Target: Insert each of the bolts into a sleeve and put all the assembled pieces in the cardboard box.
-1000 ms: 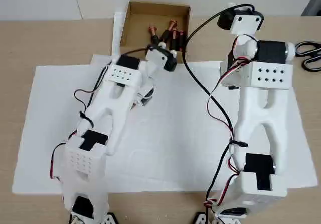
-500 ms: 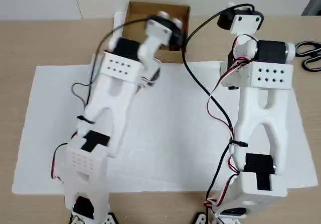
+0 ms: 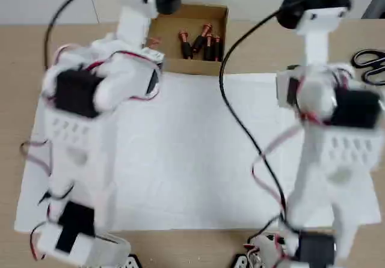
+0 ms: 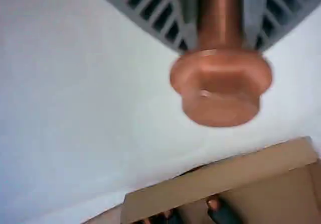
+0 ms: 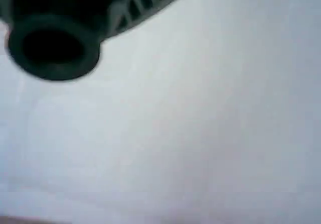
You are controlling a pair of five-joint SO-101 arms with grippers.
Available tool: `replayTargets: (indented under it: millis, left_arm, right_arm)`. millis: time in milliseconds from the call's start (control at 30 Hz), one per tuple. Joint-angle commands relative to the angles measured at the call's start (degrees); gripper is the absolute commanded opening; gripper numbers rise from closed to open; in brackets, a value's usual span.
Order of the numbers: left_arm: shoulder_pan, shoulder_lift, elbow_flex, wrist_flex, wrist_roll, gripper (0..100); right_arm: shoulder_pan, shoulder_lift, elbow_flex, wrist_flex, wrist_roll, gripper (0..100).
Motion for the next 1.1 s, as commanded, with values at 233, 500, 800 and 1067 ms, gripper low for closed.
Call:
replayTargets:
  millis: [233, 500, 800, 1067]
  left_arm:
    - [-0.35, -23.03, 19.56, 0.79, 5.36, 1]
    - [-0.35, -28.04, 32.75, -7.56, 12.48, 1]
    - [5.36, -28.57, 41.71, -17.85, 19.25, 1]
    - [8.97, -28.48, 43.47, -26.55, 21.36, 1]
  right_arm:
    - [0.13, -26.86, 24.62, -0.22, 0.62, 0.4]
    - [0.04, -41.36, 49.41, -19.47, 0.44, 0.4]
    - [-11.74, -51.21, 74.99, -40.48, 0.26, 0.4]
    - [-16.13, -64.75, 95.38, -52.79, 0.18, 0.5]
